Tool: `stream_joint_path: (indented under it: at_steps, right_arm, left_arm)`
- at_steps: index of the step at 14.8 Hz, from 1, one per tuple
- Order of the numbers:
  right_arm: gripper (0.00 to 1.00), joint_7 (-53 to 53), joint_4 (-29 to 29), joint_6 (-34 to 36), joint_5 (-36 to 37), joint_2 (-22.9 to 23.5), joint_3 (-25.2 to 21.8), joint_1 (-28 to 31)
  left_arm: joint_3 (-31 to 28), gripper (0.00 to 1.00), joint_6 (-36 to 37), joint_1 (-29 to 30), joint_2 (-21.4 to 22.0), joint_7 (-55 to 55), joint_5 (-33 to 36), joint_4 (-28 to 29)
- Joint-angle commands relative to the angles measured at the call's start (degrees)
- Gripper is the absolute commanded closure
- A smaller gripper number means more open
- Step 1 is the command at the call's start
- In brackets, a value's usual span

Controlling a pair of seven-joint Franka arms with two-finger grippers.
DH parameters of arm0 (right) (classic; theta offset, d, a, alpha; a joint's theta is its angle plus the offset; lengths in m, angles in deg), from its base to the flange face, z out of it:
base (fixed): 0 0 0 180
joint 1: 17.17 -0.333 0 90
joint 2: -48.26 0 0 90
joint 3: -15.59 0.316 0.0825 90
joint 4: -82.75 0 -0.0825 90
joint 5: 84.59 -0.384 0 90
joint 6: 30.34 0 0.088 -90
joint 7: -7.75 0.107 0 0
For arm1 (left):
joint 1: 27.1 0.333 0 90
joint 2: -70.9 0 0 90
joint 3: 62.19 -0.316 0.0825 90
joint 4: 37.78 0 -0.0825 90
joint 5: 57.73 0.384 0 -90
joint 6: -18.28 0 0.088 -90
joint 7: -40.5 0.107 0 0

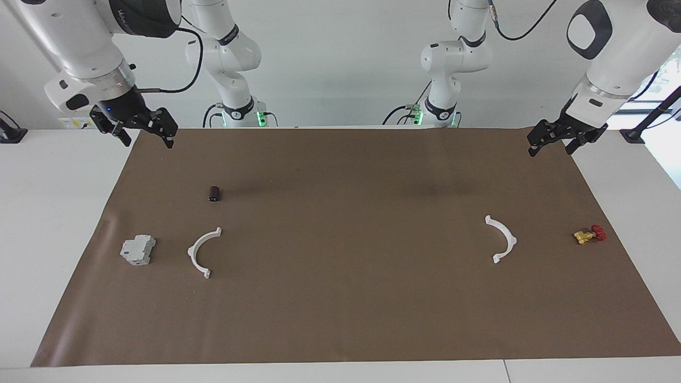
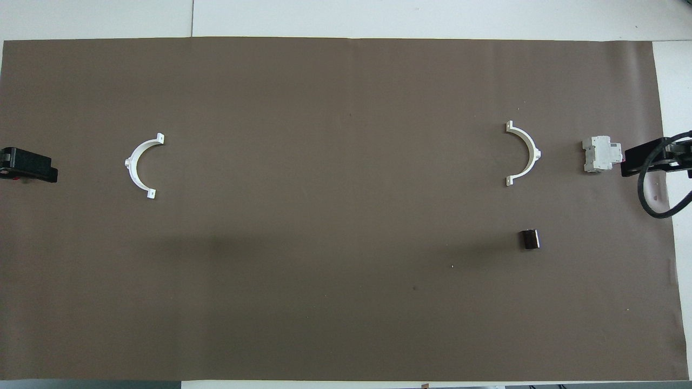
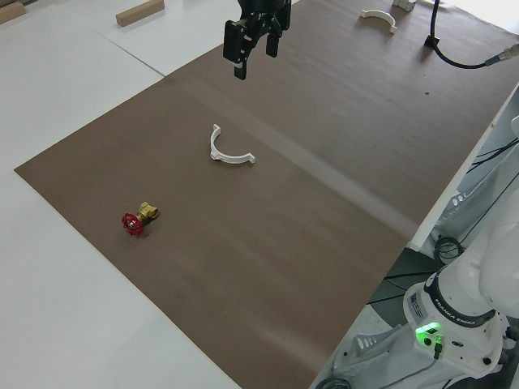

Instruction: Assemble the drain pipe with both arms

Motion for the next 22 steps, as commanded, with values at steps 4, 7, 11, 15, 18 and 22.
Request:
stream_joint_path:
  at_steps: [4, 7, 11, 15, 18, 22]
  right_arm:
    - [0.00, -0.98, -0.32, -1.14, -1.34, -0.30, 0.32, 0.28]
    - [0.00, -0.98, -1.19, -1.14, -1.34, -0.74, 0.32, 0.19]
    - [0.00, -1.07, -1.89, -1.23, -1.34, -0.92, 0.59, 0.19]
    - [0.00, -1.51, -11.35, -13.40, -1.77, -3.28, 0.68, -2.00]
    - [0.00, -1.51, -13.24, -23.60, -6.07, 4.32, 0.68, -2.44]
    - [0.00, -4.75, -13.94, -37.33, -6.08, 13.30, 0.59, -3.59]
  left_arm:
    - [0.00, 0.00, -0.80, -0.09, 1.08, -0.74, 1.01, 0.78]
    - [0.17, 0.00, -0.27, -0.35, 1.17, -0.92, 1.01, 0.87]
    - [0.26, 0.00, -0.36, -0.44, 1.17, -0.57, 1.01, 0.87]
    - [0.61, 0.00, 0.26, -0.62, 1.25, -1.01, 0.84, 0.96]
    - [0.61, 0.00, -1.49, -0.53, 0.73, -0.74, 0.40, 1.22]
    - [0.70, 0.00, -7.99, -0.62, -1.90, -0.66, 0.05, 2.36]
